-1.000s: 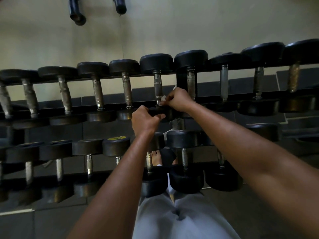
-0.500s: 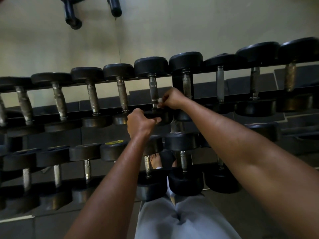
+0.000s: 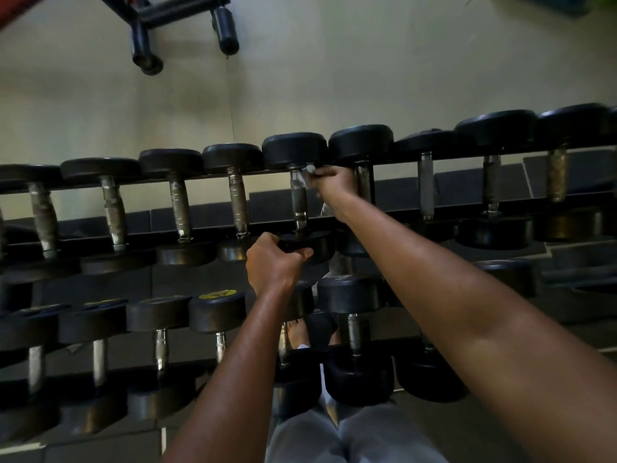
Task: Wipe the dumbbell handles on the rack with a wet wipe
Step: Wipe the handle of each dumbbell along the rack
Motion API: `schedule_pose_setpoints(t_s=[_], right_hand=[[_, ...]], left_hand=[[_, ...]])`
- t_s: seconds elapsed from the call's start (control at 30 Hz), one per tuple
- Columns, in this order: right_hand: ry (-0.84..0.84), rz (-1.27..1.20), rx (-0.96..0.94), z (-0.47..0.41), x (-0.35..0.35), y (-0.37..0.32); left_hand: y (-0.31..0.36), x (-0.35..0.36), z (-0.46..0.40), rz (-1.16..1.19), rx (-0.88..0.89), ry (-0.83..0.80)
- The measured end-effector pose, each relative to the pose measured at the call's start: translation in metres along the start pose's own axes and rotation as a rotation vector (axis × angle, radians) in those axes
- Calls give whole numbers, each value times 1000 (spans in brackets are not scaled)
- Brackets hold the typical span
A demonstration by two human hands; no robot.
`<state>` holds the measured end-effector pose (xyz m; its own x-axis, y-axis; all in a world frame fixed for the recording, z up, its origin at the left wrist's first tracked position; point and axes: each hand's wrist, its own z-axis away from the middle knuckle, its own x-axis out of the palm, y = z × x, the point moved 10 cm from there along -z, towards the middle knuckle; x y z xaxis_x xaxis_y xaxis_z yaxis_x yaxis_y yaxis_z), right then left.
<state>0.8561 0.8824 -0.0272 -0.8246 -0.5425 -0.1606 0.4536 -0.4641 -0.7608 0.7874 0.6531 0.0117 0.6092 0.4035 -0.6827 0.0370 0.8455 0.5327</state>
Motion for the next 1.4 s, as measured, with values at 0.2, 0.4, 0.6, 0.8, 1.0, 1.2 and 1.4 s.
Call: schedule_pose_setpoints(t_s=[0.2, 0.4, 0.6, 0.8, 1.0, 1.2, 1.4], right_hand=[[178, 821, -889, 49, 19, -75], [55, 1571, -1222, 56, 77, -79], [-83, 1772, -1105, 56, 92, -87], [-358, 1785, -1082, 65, 100, -71], [-506, 1748, -947, 70, 97, -50], [-558, 1707, -845, 77, 97, -25], [-471, 1385, -674, 73, 71, -20]], left_hand=[[-15, -5, -4, 69, -89, -25], [-21, -3, -3, 141, -123, -42], [-24, -2, 3, 210, -111, -54], [-28, -4, 6, 240, -104, -27], [-29, -3, 5, 246, -88, -24], [-26, -3, 4, 214, -64, -25], [-21, -3, 5, 176, -23, -25]])
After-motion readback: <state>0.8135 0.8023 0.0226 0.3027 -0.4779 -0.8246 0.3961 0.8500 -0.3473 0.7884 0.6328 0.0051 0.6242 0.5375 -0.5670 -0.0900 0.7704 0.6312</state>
